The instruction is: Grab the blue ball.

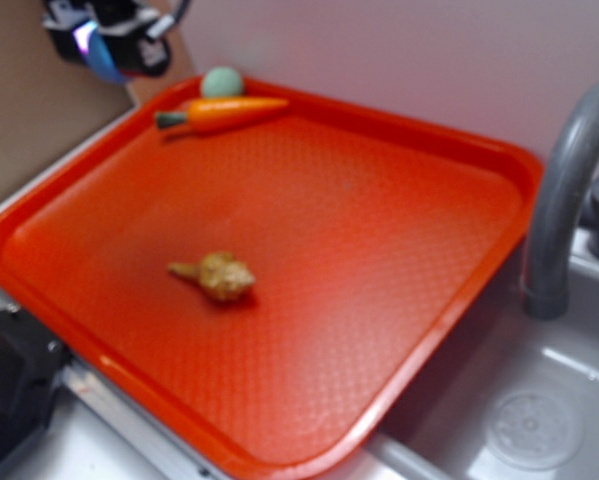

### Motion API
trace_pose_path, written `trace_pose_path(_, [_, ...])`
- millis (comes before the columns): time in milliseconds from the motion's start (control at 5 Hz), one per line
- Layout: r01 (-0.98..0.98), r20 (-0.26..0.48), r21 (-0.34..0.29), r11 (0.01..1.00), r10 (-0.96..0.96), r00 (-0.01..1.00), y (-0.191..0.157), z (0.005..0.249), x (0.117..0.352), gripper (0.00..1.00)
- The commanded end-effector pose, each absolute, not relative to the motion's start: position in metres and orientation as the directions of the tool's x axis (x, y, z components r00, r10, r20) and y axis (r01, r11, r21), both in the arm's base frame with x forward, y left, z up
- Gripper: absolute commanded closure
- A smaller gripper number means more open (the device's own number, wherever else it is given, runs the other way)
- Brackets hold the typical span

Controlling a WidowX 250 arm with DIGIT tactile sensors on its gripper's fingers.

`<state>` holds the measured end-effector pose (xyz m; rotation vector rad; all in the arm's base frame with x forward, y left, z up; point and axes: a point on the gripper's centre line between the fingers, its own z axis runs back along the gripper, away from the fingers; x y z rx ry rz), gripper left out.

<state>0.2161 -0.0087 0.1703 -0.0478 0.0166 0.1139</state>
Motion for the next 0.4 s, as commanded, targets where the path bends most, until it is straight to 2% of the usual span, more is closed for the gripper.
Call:
trace_pose_path(0, [-0.120,0.003,-0.058,0.991,0.120,0.993,-0.0162,0.1787,0.2241,1.00])
trace_pose_path(200, [-0.121,0.006,-0.052,0.991,0.122,0.993,-0.0173,0.1775,0.2254,1.00])
